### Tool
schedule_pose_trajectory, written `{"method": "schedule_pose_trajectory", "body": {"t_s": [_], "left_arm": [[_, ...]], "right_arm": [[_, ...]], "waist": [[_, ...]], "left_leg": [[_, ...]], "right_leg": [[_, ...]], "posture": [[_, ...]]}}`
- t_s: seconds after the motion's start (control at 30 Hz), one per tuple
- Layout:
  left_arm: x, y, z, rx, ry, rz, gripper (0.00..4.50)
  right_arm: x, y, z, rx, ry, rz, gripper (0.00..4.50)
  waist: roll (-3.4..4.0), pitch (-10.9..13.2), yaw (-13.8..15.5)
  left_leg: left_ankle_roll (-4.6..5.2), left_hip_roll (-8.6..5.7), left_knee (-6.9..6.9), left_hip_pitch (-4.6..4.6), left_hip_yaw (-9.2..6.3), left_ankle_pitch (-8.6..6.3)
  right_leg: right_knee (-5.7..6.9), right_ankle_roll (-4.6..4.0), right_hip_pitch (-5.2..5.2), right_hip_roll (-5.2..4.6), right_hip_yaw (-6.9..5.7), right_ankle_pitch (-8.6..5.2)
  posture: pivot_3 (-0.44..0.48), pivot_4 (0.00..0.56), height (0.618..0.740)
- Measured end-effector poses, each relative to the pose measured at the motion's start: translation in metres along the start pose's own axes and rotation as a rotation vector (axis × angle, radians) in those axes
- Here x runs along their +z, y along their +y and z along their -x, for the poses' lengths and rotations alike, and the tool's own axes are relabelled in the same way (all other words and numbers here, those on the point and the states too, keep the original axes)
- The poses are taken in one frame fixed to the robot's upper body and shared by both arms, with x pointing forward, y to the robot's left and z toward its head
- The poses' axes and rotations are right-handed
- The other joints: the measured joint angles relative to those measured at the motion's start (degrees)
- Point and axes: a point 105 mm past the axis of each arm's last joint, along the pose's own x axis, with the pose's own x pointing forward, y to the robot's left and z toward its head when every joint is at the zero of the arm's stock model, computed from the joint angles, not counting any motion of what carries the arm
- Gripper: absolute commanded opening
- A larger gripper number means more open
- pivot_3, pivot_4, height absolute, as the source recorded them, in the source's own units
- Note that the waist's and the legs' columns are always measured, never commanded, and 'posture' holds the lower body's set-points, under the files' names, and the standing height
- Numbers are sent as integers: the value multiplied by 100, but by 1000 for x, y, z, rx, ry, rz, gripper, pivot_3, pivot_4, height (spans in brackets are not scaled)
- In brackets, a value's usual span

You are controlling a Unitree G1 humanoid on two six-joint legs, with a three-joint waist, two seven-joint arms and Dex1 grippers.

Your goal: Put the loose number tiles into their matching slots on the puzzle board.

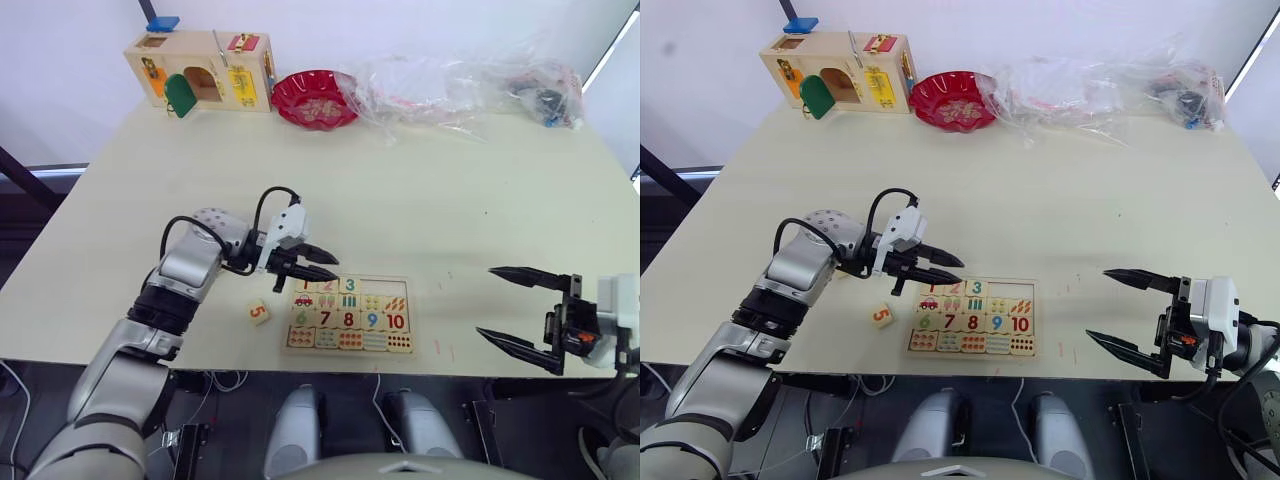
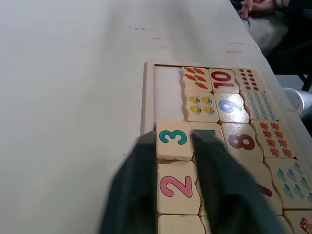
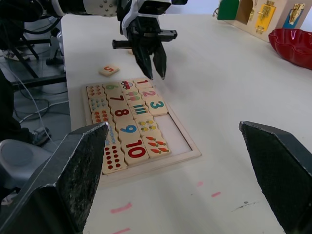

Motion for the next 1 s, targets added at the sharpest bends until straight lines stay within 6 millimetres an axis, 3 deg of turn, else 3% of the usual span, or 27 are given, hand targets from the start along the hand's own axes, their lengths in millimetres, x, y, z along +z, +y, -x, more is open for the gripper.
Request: {"method": "schedule_pose_trajectory", "body": {"t_s": [1.0], "left_arm": [[-10, 0, -17, -11, 64, -53, 23]], "right_arm": [[-1, 3, 0, 0, 5, -7, 4500]], "waist": [[0, 0, 1]], "left_leg": [[0, 0, 0, -1, 0, 0]], "right_leg": [[0, 0, 0, 0, 0, 0]], "posture": [[0, 150, 740]]}}
